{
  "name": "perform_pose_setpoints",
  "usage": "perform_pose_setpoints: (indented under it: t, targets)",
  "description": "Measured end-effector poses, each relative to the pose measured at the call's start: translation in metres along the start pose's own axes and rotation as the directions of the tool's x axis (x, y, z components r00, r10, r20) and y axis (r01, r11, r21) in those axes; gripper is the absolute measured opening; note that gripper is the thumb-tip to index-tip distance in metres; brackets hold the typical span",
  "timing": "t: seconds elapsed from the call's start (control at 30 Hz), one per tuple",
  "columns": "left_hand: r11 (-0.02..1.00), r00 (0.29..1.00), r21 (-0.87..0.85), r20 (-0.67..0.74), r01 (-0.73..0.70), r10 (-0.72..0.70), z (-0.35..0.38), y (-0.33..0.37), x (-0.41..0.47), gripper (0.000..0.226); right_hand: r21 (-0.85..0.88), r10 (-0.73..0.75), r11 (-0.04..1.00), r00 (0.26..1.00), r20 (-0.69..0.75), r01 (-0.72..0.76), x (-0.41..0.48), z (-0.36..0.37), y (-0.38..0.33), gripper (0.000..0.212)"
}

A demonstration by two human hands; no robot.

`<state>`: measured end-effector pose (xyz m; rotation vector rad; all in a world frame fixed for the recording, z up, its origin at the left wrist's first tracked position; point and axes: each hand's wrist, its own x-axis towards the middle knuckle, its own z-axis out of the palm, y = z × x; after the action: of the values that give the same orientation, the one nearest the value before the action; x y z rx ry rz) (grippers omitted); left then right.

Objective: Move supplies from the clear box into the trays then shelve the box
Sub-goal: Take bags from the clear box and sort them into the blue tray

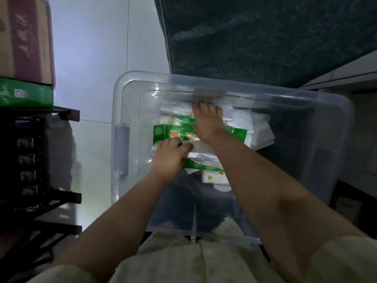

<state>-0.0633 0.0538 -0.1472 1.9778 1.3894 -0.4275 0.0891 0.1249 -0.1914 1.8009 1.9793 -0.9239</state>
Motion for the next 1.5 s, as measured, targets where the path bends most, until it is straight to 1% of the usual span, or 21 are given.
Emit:
perform_pose_setpoints:
  t: [0.1, 0.17, 0.3, 0.37, 0.43, 0.53, 0.63, 0.73, 0.87, 0.97, 1.03, 1.1, 1.17, 1.23, 1.3, 1.4, 1.5]
  targets:
    - [0.999, 0.998, -0.051, -0.056, -0.006, 0.003, 0.004, 0.000, -0.002, 0.043, -0.051, 0.067, 0.996, 0.997, -0.047, -0.069, 0.006, 0.009, 0.000, 0.054]
    - [0.999, 0.995, -0.051, -0.100, -0.020, 0.014, 0.003, 0.002, -0.005, 0.038, -0.078, 0.063, 0.995, 0.996, -0.068, -0.069, 0.006, 0.010, 0.002, 0.044]
    - [0.997, 0.977, -0.013, -0.198, -0.080, 0.076, -0.008, 0.013, -0.017, 0.032, -0.131, -0.014, 0.991, 0.995, -0.096, 0.002, -0.009, 0.000, 0.012, 0.046]
    - [0.994, 0.965, 0.012, -0.237, -0.110, 0.110, -0.020, 0.022, -0.027, 0.031, -0.128, -0.065, 0.991, 0.990, -0.124, 0.049, -0.027, -0.013, 0.016, 0.045]
    - [0.991, 0.954, 0.025, -0.270, -0.132, 0.134, -0.038, 0.034, -0.041, 0.031, -0.113, -0.112, 0.989, 0.977, -0.180, 0.093, -0.054, -0.031, 0.017, 0.044]
    - [0.979, 0.927, 0.035, -0.317, -0.201, 0.202, -0.071, 0.061, -0.067, 0.035, -0.107, -0.157, 0.985, 0.952, -0.263, 0.133, -0.102, -0.066, 0.017, 0.045]
    - [0.957, 0.876, 0.074, -0.390, -0.279, 0.285, -0.107, 0.093, -0.094, 0.042, -0.057, -0.164, 0.987, 0.928, -0.334, 0.153, -0.154, -0.106, 0.016, 0.041]
    - [0.920, 0.786, 0.143, -0.483, -0.364, 0.386, -0.135, 0.117, -0.117, 0.038, 0.064, -0.099, 0.988, 0.900, -0.425, 0.139, -0.203, -0.142, 0.010, 0.032]
    - [0.841, 0.627, 0.295, -0.565, -0.454, 0.536, -0.159, 0.136, -0.137, 0.018, 0.222, 0.034, 0.970, 0.853, -0.521, 0.097, -0.257, -0.174, -0.004, 0.028]
    - [0.743, 0.495, 0.401, -0.563, -0.536, 0.661, -0.167, 0.142, -0.150, 0.018, 0.290, 0.163, 0.957, 0.800, -0.577, 0.014, -0.301, -0.181, -0.016, 0.024]
    - [0.667, 0.416, 0.435, -0.542, -0.605, 0.730, -0.169, 0.145, -0.161, 0.021, 0.355, 0.269, 0.933, 0.757, -0.596, -0.052, -0.334, -0.177, -0.030, 0.025]
    - [0.597, 0.360, 0.453, -0.506, -0.662, 0.784, -0.169, 0.150, -0.176, 0.022, 0.434, 0.377, 0.894, 0.713, -0.591, -0.113, -0.366, -0.166, -0.045, 0.029]
    - [0.519, 0.307, 0.495, -0.448, -0.697, 0.840, -0.168, 0.159, -0.192, 0.021, 0.534, 0.499, 0.829, 0.647, -0.576, -0.164, -0.397, -0.152, -0.057, 0.028]
    - [0.428, 0.259, 0.530, -0.365, -0.732, 0.894, -0.167, 0.172, -0.209, 0.023, 0.671, 0.636, 0.716, 0.576, -0.513, -0.193, -0.428, -0.137, -0.063, 0.024]
    - [0.319, 0.198, 0.546, -0.269, -0.775, 0.943, -0.163, 0.190, -0.227, 0.025, 0.768, 0.733, 0.605, 0.522, -0.436, -0.209, -0.460, -0.121, -0.066, 0.025]
    - [0.135, 0.086, 0.554, -0.114, -0.821, 0.990, -0.151, 0.225, -0.257, 0.029, 0.830, 0.805, 0.519, 0.441, -0.396, -0.204, -0.517, -0.098, -0.068, 0.025]
    - [-0.039, -0.065, 0.502, -0.034, -0.864, 0.997, -0.134, 0.266, -0.295, 0.021, 0.840, 0.836, 0.501, 0.368, -0.408, -0.209, -0.585, -0.077, -0.069, 0.018]
